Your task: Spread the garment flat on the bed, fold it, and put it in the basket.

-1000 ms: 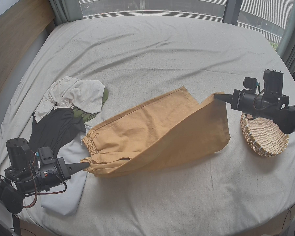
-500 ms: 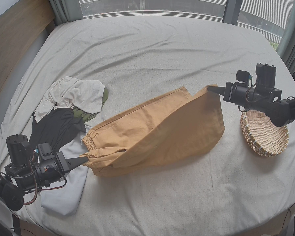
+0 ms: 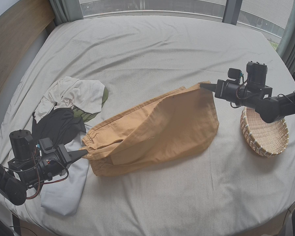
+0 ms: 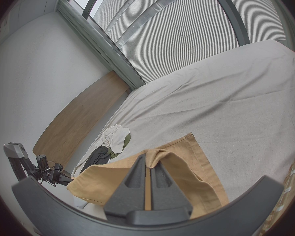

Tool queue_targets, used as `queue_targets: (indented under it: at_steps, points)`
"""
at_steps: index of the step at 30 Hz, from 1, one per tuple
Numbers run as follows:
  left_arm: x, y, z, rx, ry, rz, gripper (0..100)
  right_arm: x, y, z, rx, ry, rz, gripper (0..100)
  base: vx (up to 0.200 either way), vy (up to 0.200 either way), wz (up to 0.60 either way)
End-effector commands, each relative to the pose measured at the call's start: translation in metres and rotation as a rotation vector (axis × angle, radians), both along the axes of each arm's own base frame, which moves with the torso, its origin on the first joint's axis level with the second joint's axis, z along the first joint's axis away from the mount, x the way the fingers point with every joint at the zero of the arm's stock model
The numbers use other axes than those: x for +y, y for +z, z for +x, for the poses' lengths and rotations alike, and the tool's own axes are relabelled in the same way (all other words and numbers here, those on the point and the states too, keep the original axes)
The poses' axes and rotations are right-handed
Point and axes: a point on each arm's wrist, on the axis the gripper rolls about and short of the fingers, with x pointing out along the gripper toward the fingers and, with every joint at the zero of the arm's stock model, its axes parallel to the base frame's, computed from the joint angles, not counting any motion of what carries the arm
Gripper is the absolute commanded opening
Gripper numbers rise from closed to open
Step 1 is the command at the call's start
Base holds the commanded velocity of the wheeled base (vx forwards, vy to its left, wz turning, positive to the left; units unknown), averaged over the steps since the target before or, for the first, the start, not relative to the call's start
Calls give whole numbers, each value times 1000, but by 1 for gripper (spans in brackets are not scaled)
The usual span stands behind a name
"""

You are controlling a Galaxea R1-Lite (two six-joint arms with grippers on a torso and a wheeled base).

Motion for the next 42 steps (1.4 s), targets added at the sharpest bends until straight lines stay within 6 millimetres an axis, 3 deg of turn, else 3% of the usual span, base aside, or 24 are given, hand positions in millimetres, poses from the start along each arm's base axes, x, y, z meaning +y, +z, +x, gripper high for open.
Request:
queue_targets:
  at_steps: [1,7,8,9,17,36,38,42]
  points:
    - [0,-5,8,14,14,4,0,4,-4,8,-4,4,1,0,0,0,0]
    - [-1,-3,14,12,29,-12,0,6,-4,16,-18,1,3,0,0,0,0]
    - [-1,-3,14,14,34,-16,100,6,-4,17,-19,1,4,0,0,0,0]
    - [-1,-1,16,11,47,-21,100,6,-3,17,-24,1,5,100,0,0,0]
    - [7,2,22,-5,105,-25,100,9,-2,32,-70,-19,21,100,0,0,0]
    - [4,7,21,-44,116,-26,100,9,8,23,-82,-32,24,100,0,0,0]
    - [4,8,21,-49,116,-24,100,11,6,20,-71,-29,21,100,0,0,0]
    - [3,20,19,-148,100,-20,100,9,5,-10,-22,-20,9,100,0,0,0]
